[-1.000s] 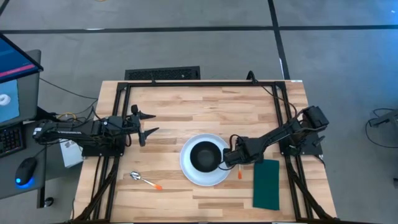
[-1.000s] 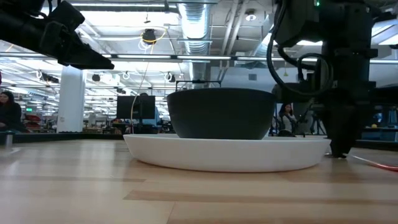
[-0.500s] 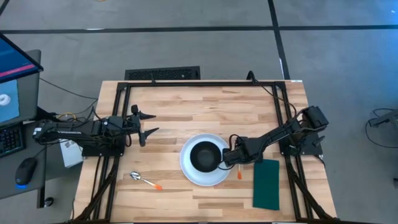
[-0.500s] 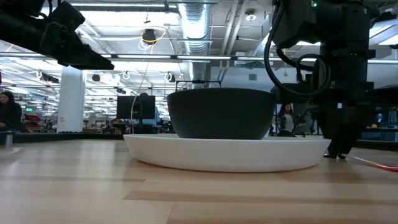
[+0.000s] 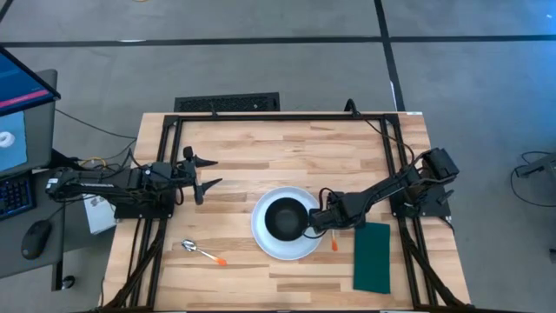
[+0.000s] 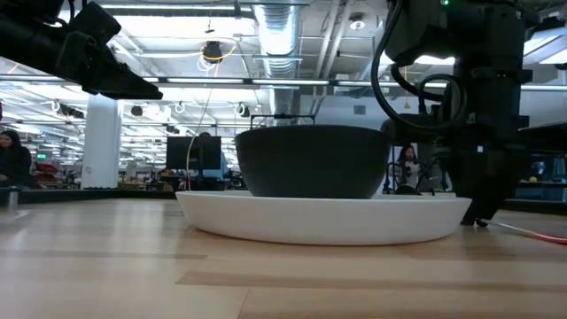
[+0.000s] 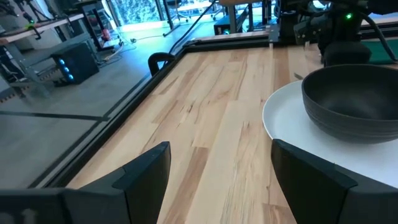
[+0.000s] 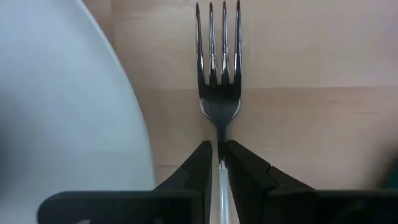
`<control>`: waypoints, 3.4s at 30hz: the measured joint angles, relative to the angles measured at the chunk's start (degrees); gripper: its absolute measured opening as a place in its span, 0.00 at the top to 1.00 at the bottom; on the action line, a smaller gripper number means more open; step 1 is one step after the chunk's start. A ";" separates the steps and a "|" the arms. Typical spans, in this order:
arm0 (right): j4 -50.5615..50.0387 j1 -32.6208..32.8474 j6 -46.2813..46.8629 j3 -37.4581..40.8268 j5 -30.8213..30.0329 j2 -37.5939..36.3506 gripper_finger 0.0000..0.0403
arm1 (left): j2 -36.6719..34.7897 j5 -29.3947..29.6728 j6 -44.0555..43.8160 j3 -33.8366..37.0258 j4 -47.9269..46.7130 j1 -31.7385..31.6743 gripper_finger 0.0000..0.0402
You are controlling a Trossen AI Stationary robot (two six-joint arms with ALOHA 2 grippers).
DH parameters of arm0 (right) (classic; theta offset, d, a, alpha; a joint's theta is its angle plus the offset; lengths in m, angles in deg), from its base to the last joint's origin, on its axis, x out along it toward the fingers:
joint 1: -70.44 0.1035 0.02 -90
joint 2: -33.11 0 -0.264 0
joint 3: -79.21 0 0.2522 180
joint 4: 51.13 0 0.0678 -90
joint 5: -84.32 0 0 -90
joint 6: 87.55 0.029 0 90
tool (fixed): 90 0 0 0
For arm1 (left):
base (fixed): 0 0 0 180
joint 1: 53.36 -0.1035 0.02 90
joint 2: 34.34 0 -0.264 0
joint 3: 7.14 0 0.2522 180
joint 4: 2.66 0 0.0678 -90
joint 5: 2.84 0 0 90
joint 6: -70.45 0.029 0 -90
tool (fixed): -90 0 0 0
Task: Set table place
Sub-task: Place the orange-handled fork next to the white plate
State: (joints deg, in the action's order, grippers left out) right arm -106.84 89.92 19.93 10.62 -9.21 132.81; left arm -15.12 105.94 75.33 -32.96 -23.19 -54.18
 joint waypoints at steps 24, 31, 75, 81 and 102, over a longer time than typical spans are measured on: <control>-1.70 0.02 2.57 -0.09 0.62 -0.04 0.82 | 0.02 -0.02 -0.05 0.00 -0.33 -0.01 0.33; -1.70 0.02 3.08 -0.09 0.53 -0.04 0.82 | 0.02 -0.02 -0.07 0.00 -0.33 -0.02 0.33; -0.42 0.00 2.03 -0.07 2.19 -0.06 0.82 | 0.00 -0.07 0.00 0.00 -1.33 0.00 0.33; -0.45 0.00 2.03 -0.07 2.18 -0.06 0.82 | 0.01 -0.07 0.00 0.00 -1.33 -0.02 0.33; -0.41 -0.07 1.55 -0.04 2.28 -0.06 0.82 | 0.02 -0.07 -0.05 0.00 -1.31 -0.02 0.33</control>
State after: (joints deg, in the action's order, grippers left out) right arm -107.25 89.86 21.48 10.57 -6.93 132.75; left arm -15.10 105.88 75.29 -32.96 -24.50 -54.20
